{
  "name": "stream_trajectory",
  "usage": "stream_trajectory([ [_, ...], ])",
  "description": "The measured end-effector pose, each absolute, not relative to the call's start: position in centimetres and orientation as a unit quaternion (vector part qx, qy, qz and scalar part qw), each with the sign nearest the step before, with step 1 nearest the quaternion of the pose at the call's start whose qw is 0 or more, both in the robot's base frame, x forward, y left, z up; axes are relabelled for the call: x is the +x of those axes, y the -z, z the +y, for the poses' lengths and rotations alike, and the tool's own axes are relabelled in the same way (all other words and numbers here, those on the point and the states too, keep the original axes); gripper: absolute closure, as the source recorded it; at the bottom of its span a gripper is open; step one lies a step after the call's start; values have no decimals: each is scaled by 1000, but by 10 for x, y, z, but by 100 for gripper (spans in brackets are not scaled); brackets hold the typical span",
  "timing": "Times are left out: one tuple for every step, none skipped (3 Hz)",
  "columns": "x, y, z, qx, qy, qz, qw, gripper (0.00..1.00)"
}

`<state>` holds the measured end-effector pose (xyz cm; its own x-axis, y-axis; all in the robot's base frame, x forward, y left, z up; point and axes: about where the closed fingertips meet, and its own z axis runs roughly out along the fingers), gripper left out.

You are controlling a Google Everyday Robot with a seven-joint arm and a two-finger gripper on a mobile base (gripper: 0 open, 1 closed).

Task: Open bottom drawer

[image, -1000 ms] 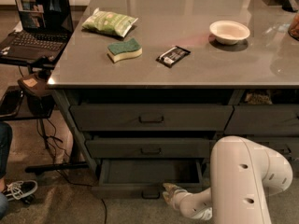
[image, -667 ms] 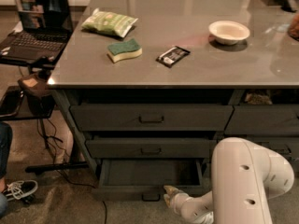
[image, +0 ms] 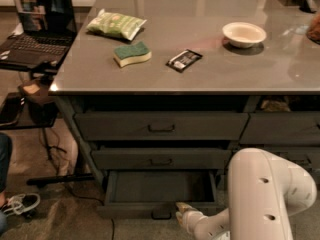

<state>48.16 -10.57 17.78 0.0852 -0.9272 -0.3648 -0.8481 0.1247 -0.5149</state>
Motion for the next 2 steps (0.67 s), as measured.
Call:
stream_trajectory([
  [482, -183, -106, -659, 60, 674, 329, 100],
  [465, -178, -108, -649, 61, 683, 329, 100],
])
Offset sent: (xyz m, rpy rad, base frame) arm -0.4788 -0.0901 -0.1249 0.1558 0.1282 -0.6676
